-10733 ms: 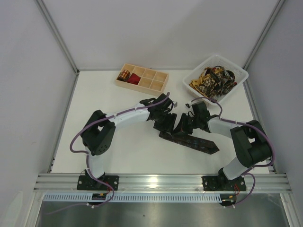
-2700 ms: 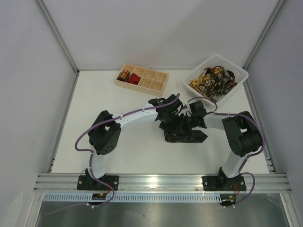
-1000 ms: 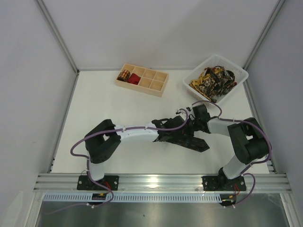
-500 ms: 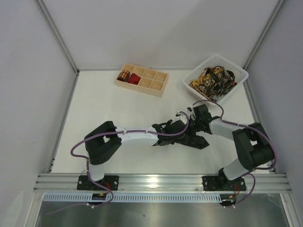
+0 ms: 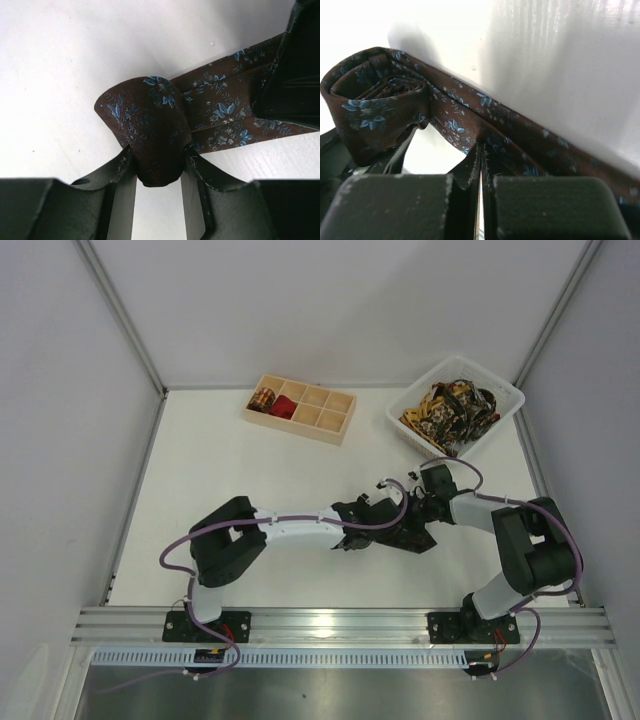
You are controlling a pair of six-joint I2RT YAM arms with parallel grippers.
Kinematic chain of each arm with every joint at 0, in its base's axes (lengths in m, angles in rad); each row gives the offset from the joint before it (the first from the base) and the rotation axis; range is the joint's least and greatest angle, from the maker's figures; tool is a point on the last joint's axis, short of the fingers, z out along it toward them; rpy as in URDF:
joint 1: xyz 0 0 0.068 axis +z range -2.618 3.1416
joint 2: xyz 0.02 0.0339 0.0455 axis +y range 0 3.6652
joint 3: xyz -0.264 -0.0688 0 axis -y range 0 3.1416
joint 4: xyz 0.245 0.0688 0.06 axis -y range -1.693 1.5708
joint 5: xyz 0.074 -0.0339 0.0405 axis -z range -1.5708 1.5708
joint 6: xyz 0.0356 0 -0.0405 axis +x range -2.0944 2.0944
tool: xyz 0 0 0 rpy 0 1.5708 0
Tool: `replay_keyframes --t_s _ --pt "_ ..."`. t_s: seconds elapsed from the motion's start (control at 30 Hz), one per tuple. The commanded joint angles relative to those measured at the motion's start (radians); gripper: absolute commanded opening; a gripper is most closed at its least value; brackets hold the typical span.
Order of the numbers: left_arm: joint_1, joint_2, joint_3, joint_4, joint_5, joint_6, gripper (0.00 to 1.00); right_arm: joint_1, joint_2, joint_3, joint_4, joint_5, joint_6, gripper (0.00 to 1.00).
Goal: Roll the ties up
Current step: Roll the tie
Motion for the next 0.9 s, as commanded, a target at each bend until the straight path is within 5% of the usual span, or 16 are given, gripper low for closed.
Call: replay_keyframes --t_s 0.0,0.7,0.87 --pt "-0.021 0.074 0.047 -0.134 -0.042 0.033 0.13 -0.011 0.037 -0.01 0.045 -0.027 -0.019 0.0" --pt "-0.046 0.063 0.018 -0.185 -0.171 0.106 0.12 -0.044 0.01 -0.067 0.016 -0.008 -0.001 0.0" --pt "-0.049 0.072 0.01 -0.147 -0.156 0.172 0.03 -0.053 0.002 -0.061 0.019 -0.042 -0.001 0.0"
